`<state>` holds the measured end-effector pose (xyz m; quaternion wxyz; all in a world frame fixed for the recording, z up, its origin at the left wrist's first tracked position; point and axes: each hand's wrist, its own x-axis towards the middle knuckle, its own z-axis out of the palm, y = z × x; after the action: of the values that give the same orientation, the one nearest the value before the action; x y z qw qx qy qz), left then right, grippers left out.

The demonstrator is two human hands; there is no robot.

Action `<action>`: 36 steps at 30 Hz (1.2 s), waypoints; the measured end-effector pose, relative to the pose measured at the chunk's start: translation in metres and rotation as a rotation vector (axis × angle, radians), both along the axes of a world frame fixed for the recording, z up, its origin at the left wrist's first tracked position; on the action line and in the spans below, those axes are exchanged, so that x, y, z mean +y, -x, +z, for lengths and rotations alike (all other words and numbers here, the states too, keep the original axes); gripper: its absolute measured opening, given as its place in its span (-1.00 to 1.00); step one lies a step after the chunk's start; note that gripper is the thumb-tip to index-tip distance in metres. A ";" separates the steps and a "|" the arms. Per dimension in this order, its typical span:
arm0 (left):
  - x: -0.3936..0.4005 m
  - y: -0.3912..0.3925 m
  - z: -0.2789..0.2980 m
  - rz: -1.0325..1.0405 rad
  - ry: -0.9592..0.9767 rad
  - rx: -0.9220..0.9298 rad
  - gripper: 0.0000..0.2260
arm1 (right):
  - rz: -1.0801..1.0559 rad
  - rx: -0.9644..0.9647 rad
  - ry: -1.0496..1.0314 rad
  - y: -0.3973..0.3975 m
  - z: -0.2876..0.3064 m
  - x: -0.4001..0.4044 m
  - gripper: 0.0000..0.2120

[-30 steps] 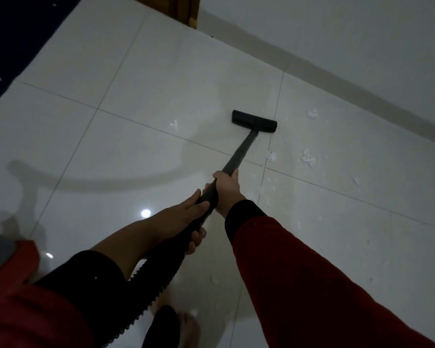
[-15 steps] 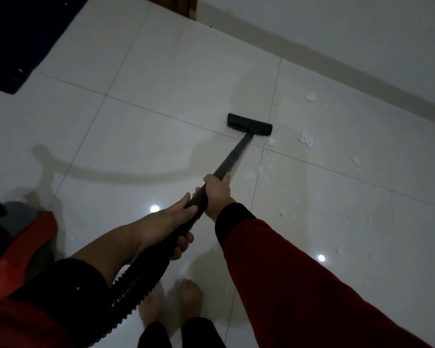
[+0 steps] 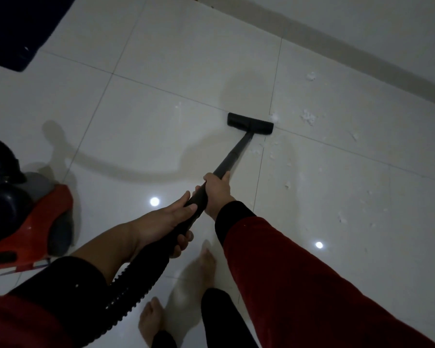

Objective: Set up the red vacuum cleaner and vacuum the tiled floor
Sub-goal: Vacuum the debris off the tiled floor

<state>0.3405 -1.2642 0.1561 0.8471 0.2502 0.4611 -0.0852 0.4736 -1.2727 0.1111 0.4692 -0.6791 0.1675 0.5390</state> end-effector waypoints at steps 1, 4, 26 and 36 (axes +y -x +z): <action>-0.005 0.006 0.001 -0.003 0.004 0.000 -0.56 | -0.004 0.002 0.002 0.006 0.001 -0.005 -0.27; -0.018 0.023 0.003 -0.026 -0.001 0.002 -0.55 | -0.032 0.005 -0.007 0.024 0.002 -0.021 -0.28; -0.119 0.110 0.021 -0.104 -0.045 0.021 -0.59 | -0.075 0.039 -0.027 0.110 -0.002 -0.127 -0.26; -0.148 0.159 0.025 -0.134 -0.061 0.032 -0.57 | -0.093 0.066 -0.042 0.159 0.004 -0.158 -0.28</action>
<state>0.1817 -1.4118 0.1810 0.8241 0.3047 0.4590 -0.1317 0.3148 -1.4304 0.1150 0.5020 -0.6426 0.2030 0.5421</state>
